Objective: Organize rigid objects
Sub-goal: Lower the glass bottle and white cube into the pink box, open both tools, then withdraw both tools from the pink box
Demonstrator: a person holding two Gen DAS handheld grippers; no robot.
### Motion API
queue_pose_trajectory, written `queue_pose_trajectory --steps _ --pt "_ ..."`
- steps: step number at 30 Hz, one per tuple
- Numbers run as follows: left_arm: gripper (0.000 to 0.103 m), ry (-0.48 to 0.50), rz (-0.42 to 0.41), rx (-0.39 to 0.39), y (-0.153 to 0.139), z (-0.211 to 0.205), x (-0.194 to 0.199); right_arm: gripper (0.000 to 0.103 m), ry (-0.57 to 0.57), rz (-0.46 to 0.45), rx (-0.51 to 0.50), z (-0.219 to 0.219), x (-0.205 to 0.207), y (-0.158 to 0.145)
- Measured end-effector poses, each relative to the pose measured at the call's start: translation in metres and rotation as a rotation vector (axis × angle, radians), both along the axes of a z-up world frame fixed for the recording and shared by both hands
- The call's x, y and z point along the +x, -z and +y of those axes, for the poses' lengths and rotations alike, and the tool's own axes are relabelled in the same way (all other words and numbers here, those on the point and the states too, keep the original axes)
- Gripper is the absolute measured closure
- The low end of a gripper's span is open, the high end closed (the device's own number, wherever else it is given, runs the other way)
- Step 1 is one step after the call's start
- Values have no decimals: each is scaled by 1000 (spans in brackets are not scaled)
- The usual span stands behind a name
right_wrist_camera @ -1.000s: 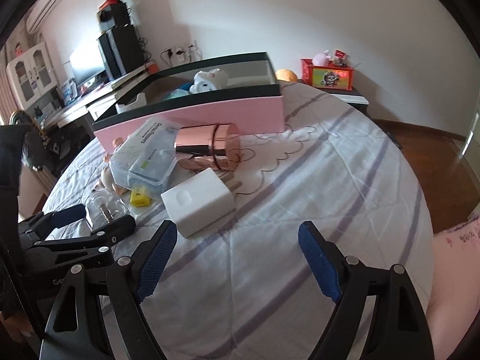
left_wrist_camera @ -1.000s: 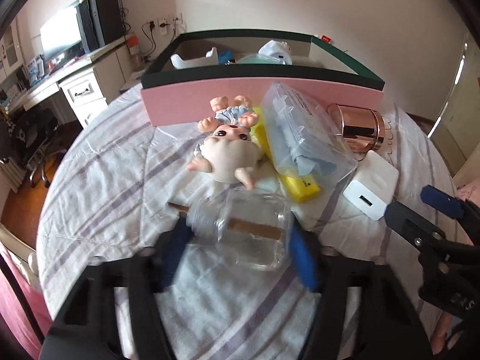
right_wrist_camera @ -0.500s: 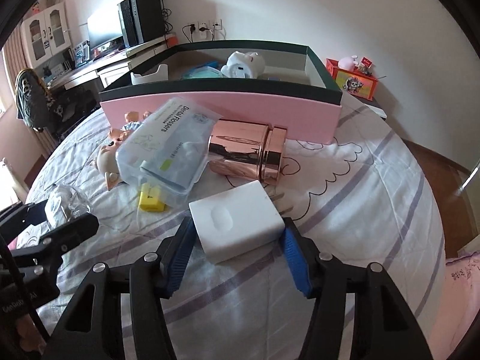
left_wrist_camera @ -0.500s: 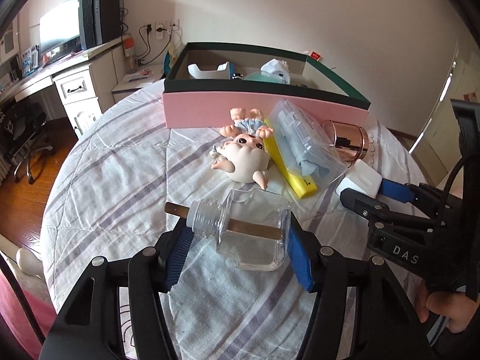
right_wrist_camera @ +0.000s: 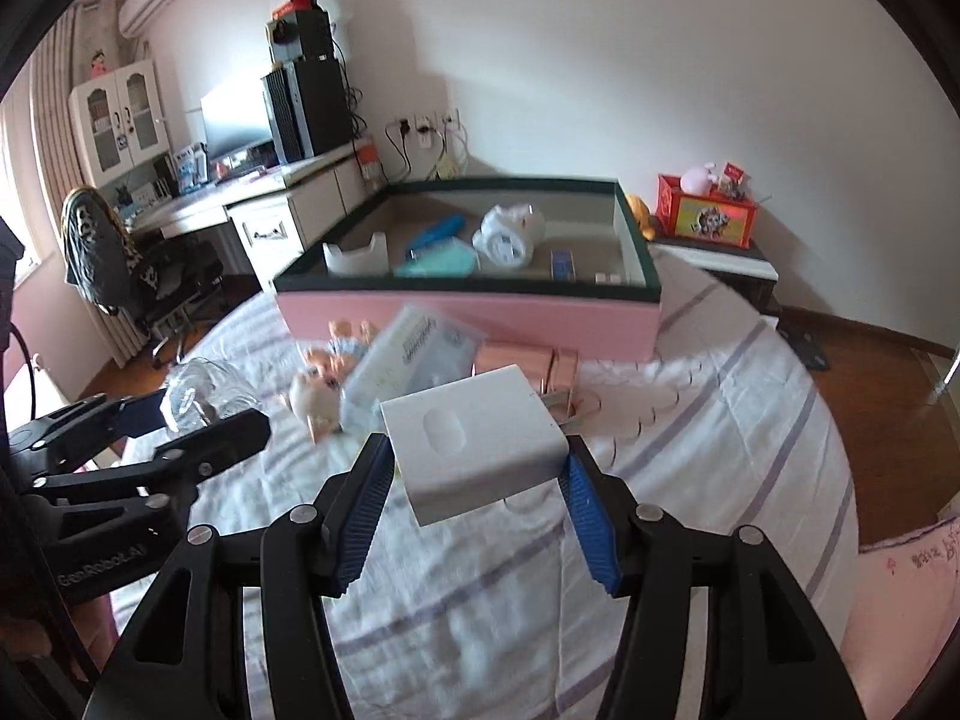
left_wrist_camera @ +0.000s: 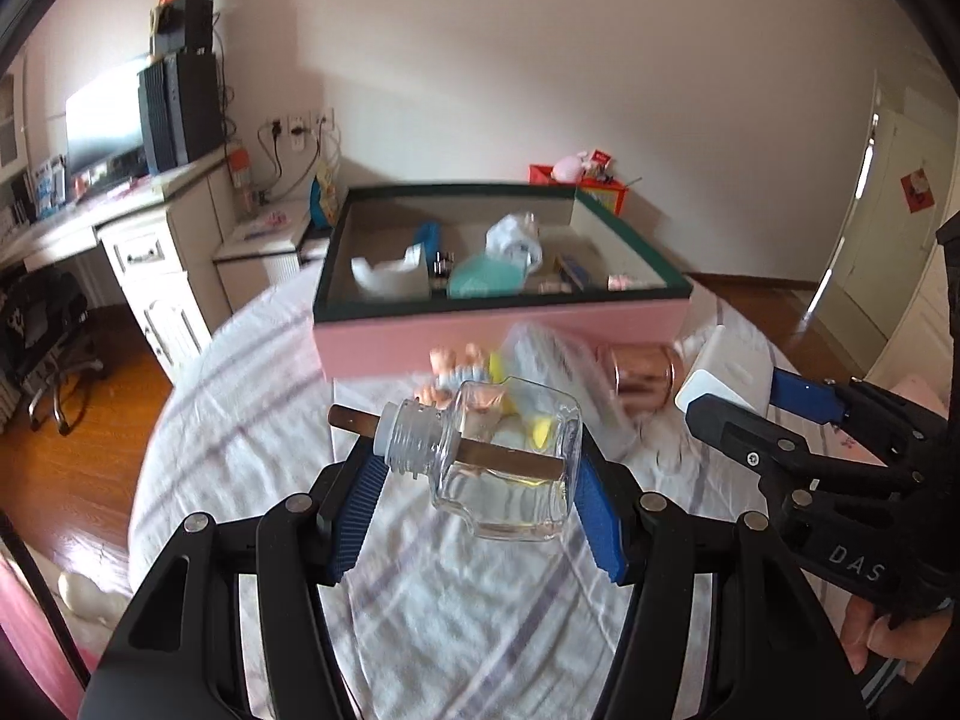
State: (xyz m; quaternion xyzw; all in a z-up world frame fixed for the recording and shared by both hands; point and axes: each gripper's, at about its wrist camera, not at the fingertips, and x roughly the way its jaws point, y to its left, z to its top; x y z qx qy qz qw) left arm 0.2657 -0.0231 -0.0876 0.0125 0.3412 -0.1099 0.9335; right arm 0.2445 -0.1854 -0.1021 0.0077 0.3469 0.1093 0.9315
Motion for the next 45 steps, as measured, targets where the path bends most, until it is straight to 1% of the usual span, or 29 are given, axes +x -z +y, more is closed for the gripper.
queue_pose_trajectory --steps 4,8,10,13,16,19,23,25,26,27,28,30,31,32,34,36,40,42,44,45 --pt "43 9 -62 41 -21 -11 34 45 5 -51 -17 -1 20 -19" --pt "43 4 -82 94 -28 -23 80 45 30 -86 -36 -6 60 -31" --pt "43 -1 -61 108 -26 -24 103 45 42 -95 -37 -8 81 -33" --pt "43 0 -25 120 -16 -25 136 45 52 -84 -52 -10 109 -31" --pt "43 -3 13 133 -2 -27 161 45 53 -54 -47 -11 140 -22" --pt "43 -14 41 148 9 -26 180 45 65 -13 -47 -15 166 -9" --pt "43 -26 72 140 22 -25 196 45 68 33 -25 -19 188 8" --pt "42 -31 77 143 26 -26 197 45 67 14 -19 -20 191 12" --pt "41 -35 75 147 26 -28 196 45 62 11 -19 -20 191 12" --pt "33 -30 64 143 25 -28 194 43 60 9 -15 -20 191 11" --pt "23 -29 48 141 23 -29 190 35 60 -1 -9 -20 189 10" --pt "17 -47 6 140 15 -27 179 29 63 -20 -9 -19 184 5" --pt "13 -57 -19 133 9 -25 173 29 65 -31 -9 -20 181 2" --pt "11 -65 -40 125 2 -23 166 28 66 -40 -6 -21 176 -1" --pt "5 -86 -83 106 -12 -17 148 24 72 -63 2 -24 164 -11" --pt "1 -106 -127 93 -25 -11 128 24 81 -96 16 -27 146 -22" --pt "0 -143 -225 72 -50 -2 73 21 91 -161 47 -31 100 -45" --pt "0 -152 -272 66 -58 2 42 20 93 -196 45 -29 76 -54" --pt "0 -165 -297 62 -63 7 16 20 90 -248 39 -25 43 -63" --pt "0 -182 -312 70 -65 8 3 17 91 -267 35 -24 32 -65"
